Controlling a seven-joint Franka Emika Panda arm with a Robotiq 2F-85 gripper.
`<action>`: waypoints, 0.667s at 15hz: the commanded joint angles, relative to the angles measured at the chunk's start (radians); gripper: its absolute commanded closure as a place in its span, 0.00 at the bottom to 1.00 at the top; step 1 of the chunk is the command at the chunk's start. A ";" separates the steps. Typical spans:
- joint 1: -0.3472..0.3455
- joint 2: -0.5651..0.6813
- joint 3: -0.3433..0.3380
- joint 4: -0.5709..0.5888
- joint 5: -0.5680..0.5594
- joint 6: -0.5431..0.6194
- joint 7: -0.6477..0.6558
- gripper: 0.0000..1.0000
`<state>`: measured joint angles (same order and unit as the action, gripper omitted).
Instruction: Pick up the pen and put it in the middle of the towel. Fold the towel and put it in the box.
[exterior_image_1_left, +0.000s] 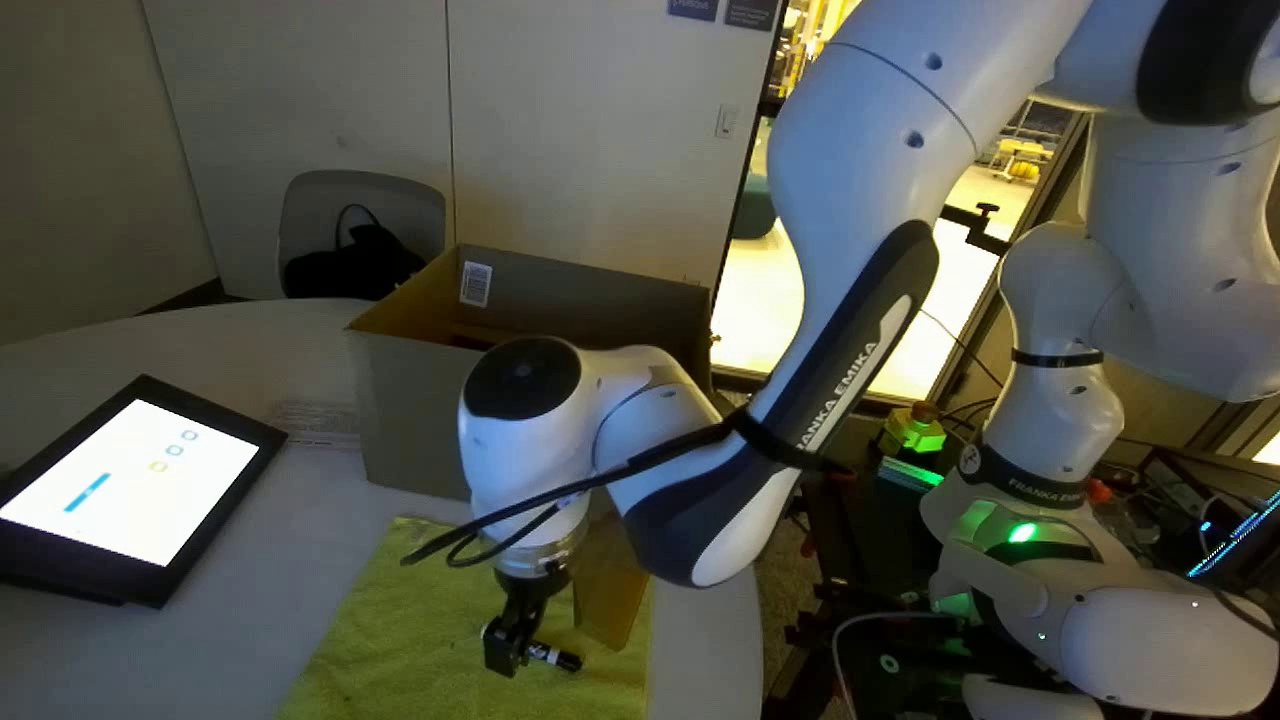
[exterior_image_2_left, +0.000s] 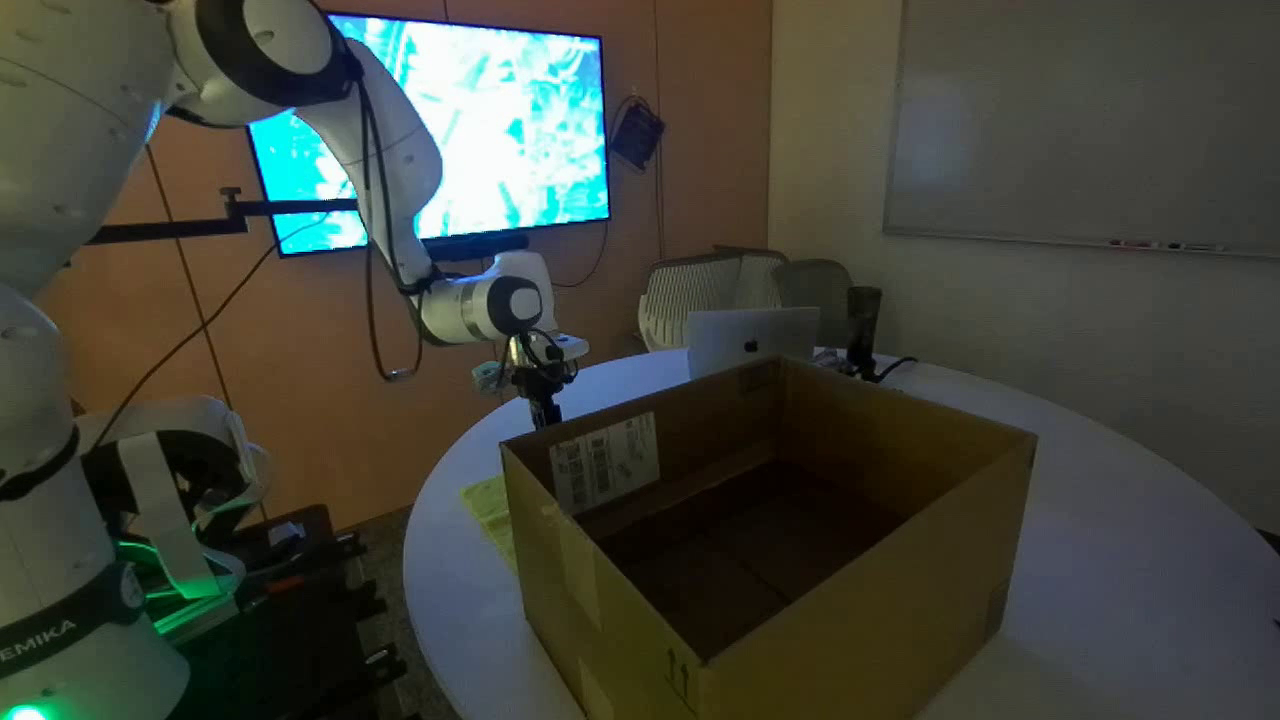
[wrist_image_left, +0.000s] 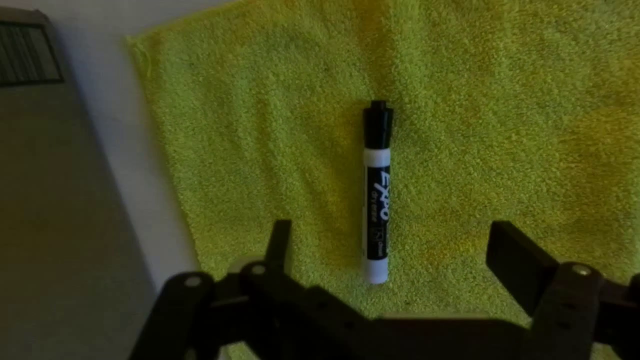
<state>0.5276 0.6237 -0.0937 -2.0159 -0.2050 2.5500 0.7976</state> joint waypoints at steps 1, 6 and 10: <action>-0.067 -0.161 0.050 -0.221 0.038 0.158 0.003 0.00; -0.036 -0.217 -0.005 -0.371 0.023 0.306 0.129 0.00; -0.044 -0.202 -0.008 -0.445 0.064 0.420 0.163 0.00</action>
<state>0.4774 0.4445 -0.0929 -2.3889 -0.1732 2.8868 0.9291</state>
